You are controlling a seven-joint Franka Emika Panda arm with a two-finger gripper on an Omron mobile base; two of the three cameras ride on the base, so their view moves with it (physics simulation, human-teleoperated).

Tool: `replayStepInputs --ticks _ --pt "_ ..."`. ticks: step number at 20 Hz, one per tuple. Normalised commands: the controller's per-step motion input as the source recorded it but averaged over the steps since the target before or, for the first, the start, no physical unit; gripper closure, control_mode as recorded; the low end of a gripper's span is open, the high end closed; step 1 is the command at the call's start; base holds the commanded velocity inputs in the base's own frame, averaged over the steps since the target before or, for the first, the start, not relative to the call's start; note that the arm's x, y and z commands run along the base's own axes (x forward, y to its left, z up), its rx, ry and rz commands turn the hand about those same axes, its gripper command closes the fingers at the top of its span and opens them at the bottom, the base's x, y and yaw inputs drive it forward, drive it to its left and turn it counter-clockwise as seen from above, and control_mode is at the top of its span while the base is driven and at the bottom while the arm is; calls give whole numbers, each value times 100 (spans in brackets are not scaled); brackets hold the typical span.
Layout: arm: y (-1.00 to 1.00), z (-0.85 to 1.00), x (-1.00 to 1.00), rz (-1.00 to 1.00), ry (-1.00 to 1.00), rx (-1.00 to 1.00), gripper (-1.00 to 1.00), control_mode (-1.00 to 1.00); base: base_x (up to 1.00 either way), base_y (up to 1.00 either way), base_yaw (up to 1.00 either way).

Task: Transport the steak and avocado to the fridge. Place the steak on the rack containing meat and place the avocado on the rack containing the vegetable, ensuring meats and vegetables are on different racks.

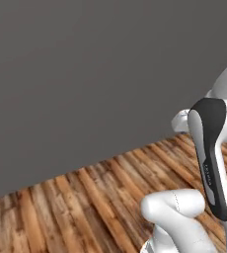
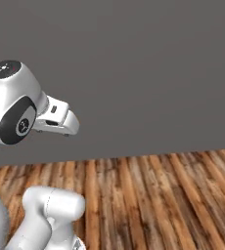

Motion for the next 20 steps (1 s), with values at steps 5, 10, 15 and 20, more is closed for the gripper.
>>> replayStepInputs --ticks 5,10,15,20 --pt "0 0 0 0 0 0 -100 100 100 54 -64" --pt "0 0 0 0 0 0 -100 100 100 81 -65" --pt "0 0 0 0 0 0 -100 100 100 81 -62" --pt "0 0 0 0 0 0 -100 100 100 78 -69"
